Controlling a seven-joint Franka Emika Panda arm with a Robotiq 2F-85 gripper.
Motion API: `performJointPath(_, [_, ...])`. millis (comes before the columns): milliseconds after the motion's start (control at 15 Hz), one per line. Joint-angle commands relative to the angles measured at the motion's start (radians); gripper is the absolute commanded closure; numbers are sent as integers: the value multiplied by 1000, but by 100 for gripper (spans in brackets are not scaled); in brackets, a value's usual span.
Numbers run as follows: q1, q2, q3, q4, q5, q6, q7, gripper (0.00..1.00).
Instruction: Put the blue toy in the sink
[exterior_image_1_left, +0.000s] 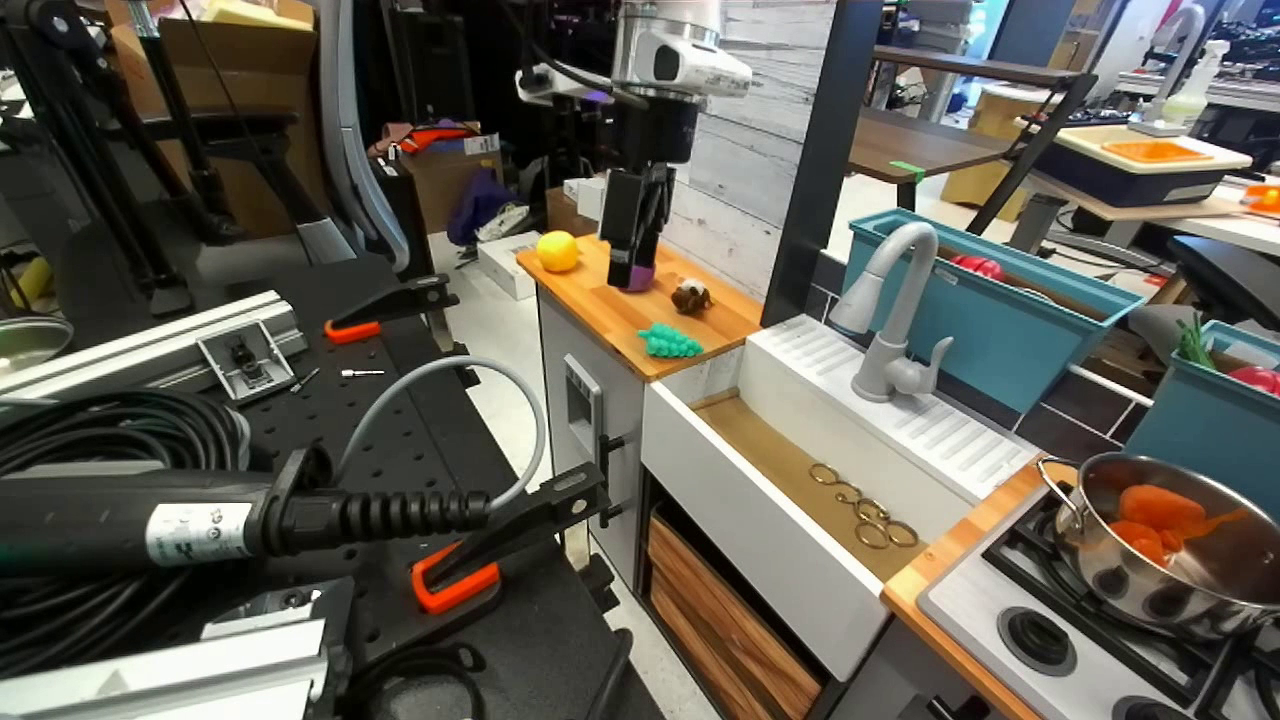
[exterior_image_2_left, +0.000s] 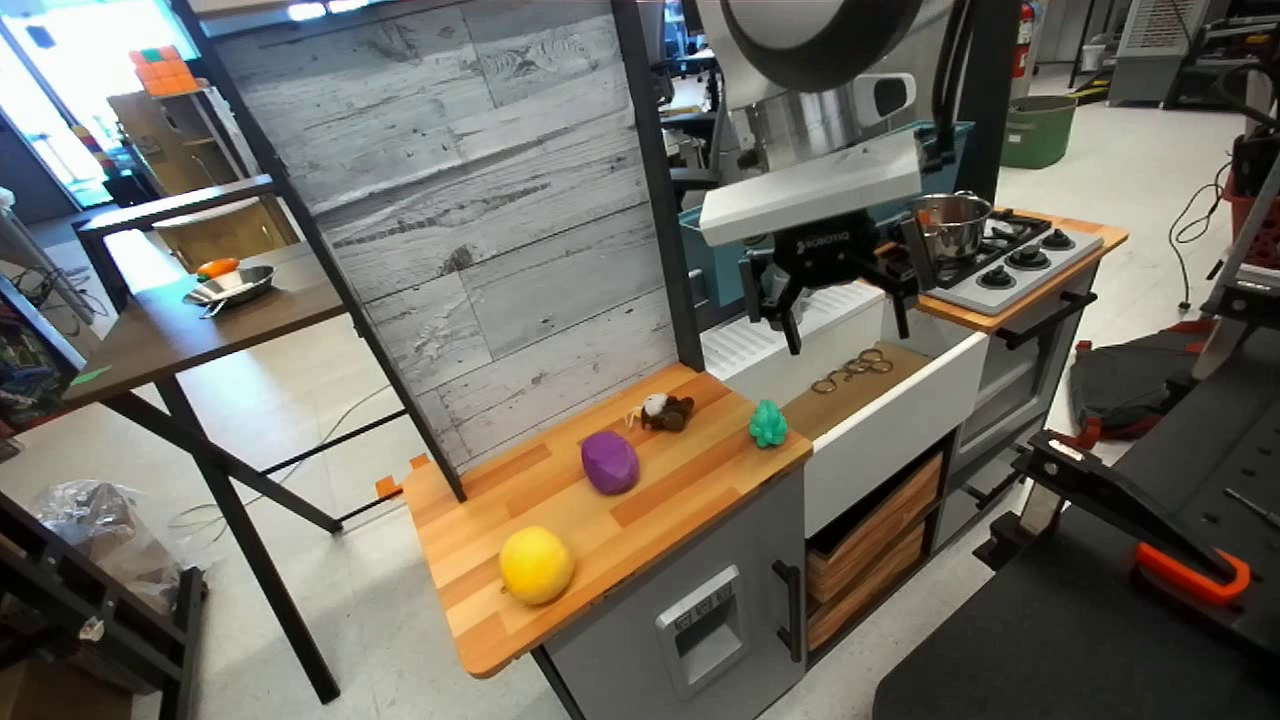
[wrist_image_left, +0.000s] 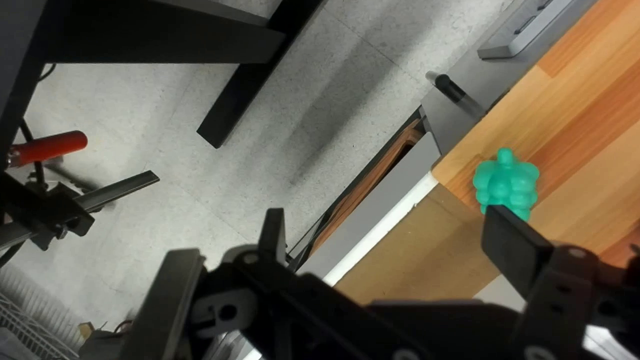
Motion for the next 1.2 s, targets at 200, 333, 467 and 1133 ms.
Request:
performJointPath(200, [65,168,-63,149,8,31,125,0])
performJointPath(333, [67,217,-68,207,13,19,146,0])
performJointPath(467, [71,257,-75,264,11,14,164,0])
performJointPath(1133, [120,461,-103,492,12,14,249,0])
